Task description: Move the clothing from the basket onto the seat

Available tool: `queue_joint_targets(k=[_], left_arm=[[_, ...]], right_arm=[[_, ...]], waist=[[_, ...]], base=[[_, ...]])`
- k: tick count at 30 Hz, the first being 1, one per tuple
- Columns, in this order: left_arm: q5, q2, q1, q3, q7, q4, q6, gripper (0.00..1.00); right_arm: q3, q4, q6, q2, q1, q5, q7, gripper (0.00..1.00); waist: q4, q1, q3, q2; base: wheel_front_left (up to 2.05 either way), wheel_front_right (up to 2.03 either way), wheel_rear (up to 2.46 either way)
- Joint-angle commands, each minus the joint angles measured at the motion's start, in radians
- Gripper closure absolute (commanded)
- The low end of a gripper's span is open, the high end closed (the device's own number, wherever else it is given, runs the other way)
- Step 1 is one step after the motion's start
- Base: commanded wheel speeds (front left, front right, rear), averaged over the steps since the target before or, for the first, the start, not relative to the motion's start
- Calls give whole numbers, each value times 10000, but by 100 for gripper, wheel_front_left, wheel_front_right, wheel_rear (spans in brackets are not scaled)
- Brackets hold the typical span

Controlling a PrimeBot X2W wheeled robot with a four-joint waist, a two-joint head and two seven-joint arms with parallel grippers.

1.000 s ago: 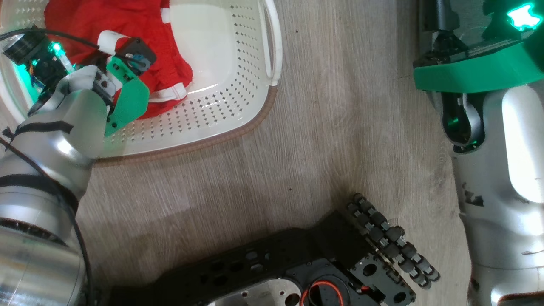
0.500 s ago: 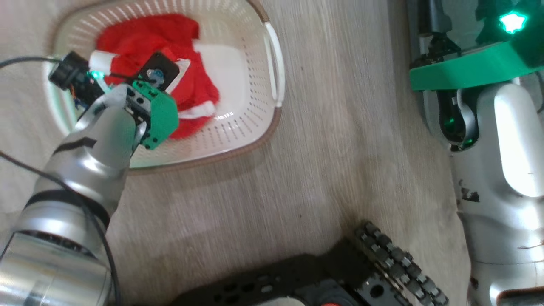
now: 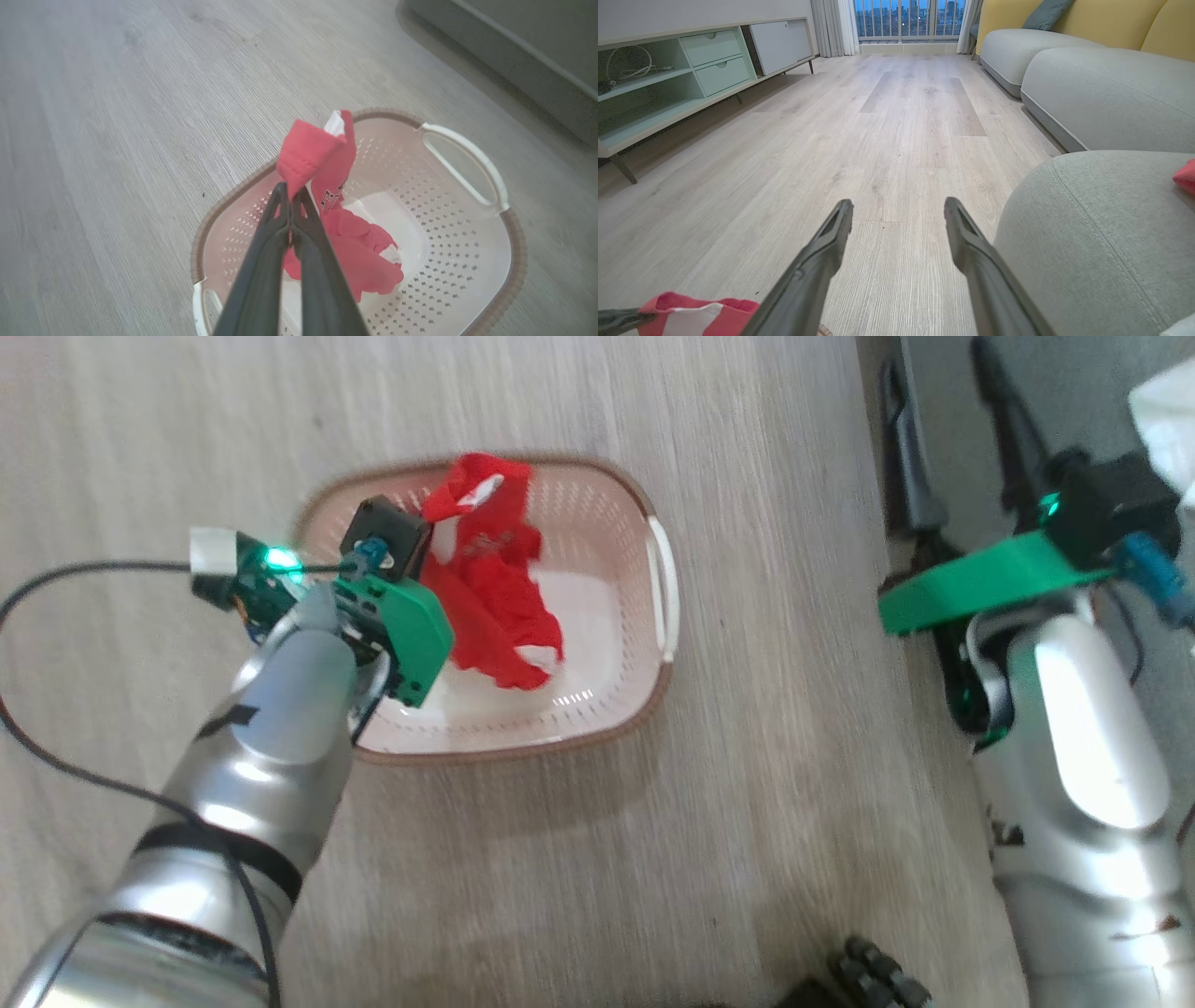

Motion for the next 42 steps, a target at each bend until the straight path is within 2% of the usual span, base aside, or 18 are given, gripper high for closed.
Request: queue_joint_targets(k=[1,19,31,42], left_arm=[[-134,156,89,316,-125,-397,95,100],[-1086,-117,1093,365,-127,-3991,394,100],[-1376,-114,718,230,149,-5983,494,100],[-1457,100,182,295,663,-7364,576,100]], right_arm=[[124,-180,-4,124,296,-51,-65,0],[116,740,-4,-4,1738,240,-65,0],[107,1070,-4,-51,2439,389,-65,0],[131,1203,-4,-63,2769,431,-65,0]], waist=[[475,1,-779,-1],[1189,1,-3436,-1],[1309,1,-4403,-1],[1319,1,-4786,-1]], base=[[0,0,0],[0,0,0],[0,0,0],[0,0,0]])
